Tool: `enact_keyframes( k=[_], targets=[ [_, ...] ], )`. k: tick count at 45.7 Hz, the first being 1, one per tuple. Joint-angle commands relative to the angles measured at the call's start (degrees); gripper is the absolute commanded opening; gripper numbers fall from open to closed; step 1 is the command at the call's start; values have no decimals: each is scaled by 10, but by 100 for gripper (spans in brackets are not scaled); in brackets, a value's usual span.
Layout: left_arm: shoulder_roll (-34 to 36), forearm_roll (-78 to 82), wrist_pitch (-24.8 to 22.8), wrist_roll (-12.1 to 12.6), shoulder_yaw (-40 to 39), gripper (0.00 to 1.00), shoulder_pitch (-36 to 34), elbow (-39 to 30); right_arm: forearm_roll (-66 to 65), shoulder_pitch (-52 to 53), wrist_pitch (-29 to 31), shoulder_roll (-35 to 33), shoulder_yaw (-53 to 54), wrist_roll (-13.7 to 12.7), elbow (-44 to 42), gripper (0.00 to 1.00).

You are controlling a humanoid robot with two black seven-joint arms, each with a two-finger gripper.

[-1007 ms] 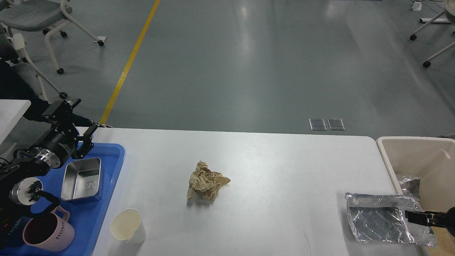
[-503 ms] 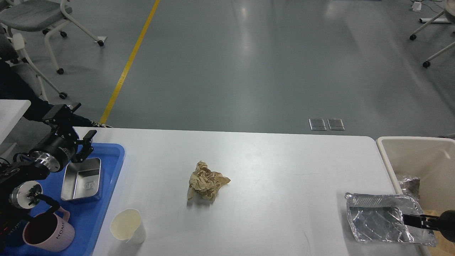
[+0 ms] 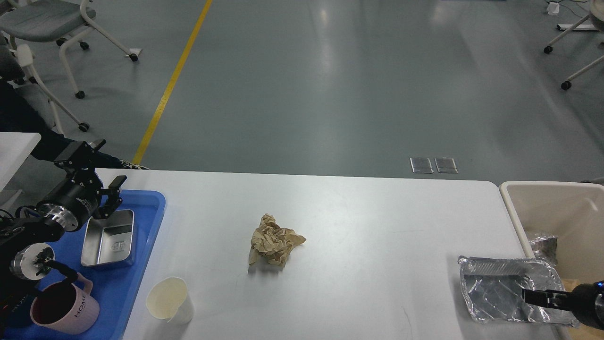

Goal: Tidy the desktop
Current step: 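Grasp the foil-covered tray edge with the right gripper, then pull the foil tray out of the beige bin onto the table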

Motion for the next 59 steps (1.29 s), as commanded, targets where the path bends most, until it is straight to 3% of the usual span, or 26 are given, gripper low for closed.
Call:
enact_keyframes(
  k=[1,5,9,26,34,42,59],
  targets=[
    [0,0,0,0,0,96,0,0,0,18,-37,0,-48,15,-21,59],
    [0,-1,0,0,0,96,0,0,0,32,-43,0,-71,27,-31,44],
    [0,-1,0,0,0,96,0,0,0,43,-43,-2,-77,41,-39,36],
    [0,-1,0,-11,0,96,4,1,8,45,-43,2,-77,42,-50,31],
    [0,-1,-1,-12,0,96,7,1,14,44,-41,4,-77,42,-57,0],
    [0,-1,-1,-12,0,96,8,1,75,47,-27,19,-84,42,-103,0],
    [3,-1,-1,-8,1,96,8,1,161,65,-25,15,-96,62,-97,0]
  ],
)
